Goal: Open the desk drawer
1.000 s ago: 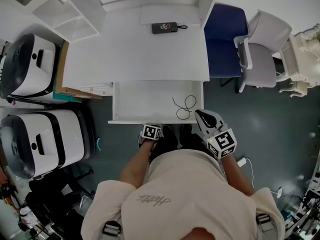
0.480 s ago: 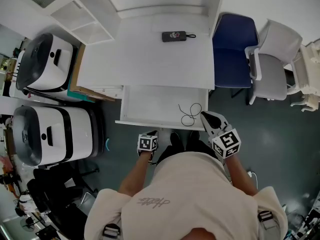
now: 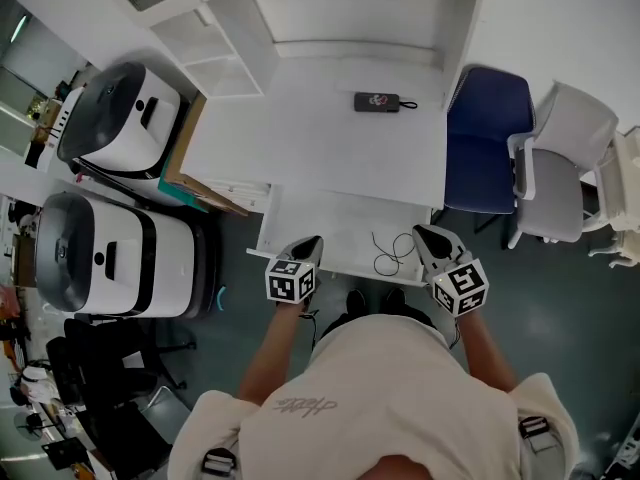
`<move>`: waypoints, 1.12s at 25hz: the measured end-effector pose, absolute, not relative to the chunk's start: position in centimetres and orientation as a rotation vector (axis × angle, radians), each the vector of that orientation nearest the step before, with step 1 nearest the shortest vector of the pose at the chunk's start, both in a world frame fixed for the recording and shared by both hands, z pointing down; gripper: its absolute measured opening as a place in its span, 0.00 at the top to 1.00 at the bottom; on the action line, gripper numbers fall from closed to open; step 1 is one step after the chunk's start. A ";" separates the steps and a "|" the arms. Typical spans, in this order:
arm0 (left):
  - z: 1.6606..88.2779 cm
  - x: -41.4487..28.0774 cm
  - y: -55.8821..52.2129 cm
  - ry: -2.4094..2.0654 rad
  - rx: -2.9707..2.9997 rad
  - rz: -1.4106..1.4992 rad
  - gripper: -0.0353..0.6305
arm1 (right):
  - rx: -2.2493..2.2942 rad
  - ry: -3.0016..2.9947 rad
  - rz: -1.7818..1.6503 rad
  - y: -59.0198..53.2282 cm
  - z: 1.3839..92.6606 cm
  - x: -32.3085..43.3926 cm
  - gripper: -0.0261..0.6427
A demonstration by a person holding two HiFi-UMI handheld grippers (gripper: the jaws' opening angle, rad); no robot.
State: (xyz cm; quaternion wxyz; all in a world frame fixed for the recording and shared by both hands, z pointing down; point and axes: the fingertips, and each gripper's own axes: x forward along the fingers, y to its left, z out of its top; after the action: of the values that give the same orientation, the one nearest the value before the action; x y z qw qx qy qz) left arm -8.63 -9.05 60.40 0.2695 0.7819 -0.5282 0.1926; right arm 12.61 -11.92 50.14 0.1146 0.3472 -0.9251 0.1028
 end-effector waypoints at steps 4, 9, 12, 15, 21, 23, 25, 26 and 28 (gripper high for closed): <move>52.5 -7.3 -11.4 -1.469 2.291 0.456 0.92 | 1.032 -2.700 0.238 -13.1 47.9 12.2 0.96; 44.5 -6.4 -13.1 -1.528 2.467 0.378 0.92 | 1.064 -2.726 0.192 -13.8 43.8 11.9 0.96; 40.8 -6.2 -13.8 -1.563 2.530 0.311 0.92 | 1.072 -2.755 0.157 -14.3 41.2 12.0 0.96; 39.0 -6.3 -14.3 -1.587 2.565 0.299 0.92 | 1.080 -2.795 0.129 -14.8 39.0 12.2 0.96; 34.3 -6.7 -15.1 -1.655 2.624 0.226 0.92 | 1.099 -2.815 -0.059 -15.6 34.4 12.7 0.96; 32.9 -6.7 -15.4 -1.675 2.647 0.214 0.92 | 1.111 -2.828 -0.099 -15.7 33.1 12.8 0.96; 31.7 -6.8 -15.5 -1.696 2.666 0.199 0.92 | 1.122 -2.841 -0.128 -15.6 32.0 12.8 0.96; 31.2 -6.8 -15.5 -1.706 2.674 0.187 0.92 | 1.126 -2.848 -0.140 -15.5 31.5 12.8 0.96; 30.4 -6.7 -15.5 -1.725 2.683 0.164 0.92 | 1.131 -2.858 -0.159 -15.4 30.7 12.9 0.96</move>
State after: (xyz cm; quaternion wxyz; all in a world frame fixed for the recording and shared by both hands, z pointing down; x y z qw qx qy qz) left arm -6.74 -15.53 30.37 -0.0260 0.8397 -0.5400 0.0514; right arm 12.89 -15.41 30.74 0.0321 0.3674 -0.9281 -0.0516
